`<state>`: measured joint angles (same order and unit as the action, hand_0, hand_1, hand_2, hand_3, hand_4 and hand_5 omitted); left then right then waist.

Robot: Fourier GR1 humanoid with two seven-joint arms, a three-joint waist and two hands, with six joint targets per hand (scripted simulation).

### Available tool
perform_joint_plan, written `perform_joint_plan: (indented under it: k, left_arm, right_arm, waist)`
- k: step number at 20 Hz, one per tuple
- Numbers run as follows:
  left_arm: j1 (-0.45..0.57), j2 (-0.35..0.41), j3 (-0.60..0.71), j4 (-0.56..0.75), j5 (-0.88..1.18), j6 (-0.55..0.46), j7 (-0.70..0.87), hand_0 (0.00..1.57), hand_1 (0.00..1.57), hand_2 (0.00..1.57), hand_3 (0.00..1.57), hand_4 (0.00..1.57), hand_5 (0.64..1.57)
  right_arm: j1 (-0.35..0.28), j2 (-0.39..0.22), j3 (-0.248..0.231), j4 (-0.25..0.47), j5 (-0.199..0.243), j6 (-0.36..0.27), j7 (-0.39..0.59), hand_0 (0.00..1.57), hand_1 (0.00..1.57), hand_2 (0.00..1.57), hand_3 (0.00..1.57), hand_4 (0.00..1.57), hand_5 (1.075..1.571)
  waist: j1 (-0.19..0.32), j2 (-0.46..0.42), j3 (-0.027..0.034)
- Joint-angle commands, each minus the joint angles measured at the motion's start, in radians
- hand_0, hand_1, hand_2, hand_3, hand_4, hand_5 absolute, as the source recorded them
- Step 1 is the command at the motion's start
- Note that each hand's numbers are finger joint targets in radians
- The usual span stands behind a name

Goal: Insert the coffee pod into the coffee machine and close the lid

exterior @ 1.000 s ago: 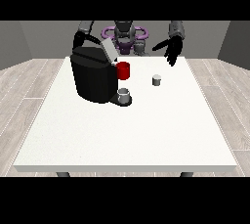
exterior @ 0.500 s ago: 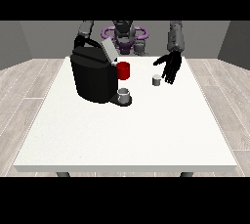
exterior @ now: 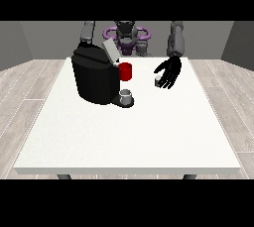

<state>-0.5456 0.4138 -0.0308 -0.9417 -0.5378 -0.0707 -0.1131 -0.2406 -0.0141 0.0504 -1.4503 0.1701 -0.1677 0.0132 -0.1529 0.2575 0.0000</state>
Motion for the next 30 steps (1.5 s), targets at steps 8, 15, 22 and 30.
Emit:
perform_joint_plan:
  k: [8,15,22,30]
  left_arm:
    - [-0.045,-0.02,-0.11,0.12,-0.22,0.08,-0.026,0.76,0.76,0.95,0.81,0.34,1.571]
    - [-0.075,-0.029,-0.153,0.194,-0.312,0.011,0.016,0.79,0.79,0.96,0.85,0.39,1.571]
    - [-0.102,-0.017,-0.12,0.222,-0.324,-0.009,-0.091,1.12,1.12,1.2,1.09,0.39,1.571]
    - [-0.183,-0.06,-0.017,0.253,-0.22,-0.04,-0.172,1.45,1.45,1.43,1.36,0.52,1.571]
  right_arm:
    - [-0.018,0.007,-0.002,0.088,0.011,0.002,-0.026,0.0,0.0,0.0,0.0,0.0,1.571]
    - [-0.053,0.003,-0.03,0.143,-0.028,0.015,0.008,0.0,0.0,0.0,0.0,0.0,1.571]
    - [0.018,0.011,-0.048,0.24,-0.039,-0.006,-0.133,0.0,0.0,0.0,0.0,0.0,1.571]
    - [-0.049,-0.013,-0.026,0.219,0.049,-0.062,-0.011,0.0,0.0,0.0,0.0,0.0,1.571]
  waist:
    - [-0.009,-0.013,0.0001]
    - [0.008,-0.056,0.0]
    - [0.035,-0.078,0.0003]
    - [0.031,-0.077,-0.0001]
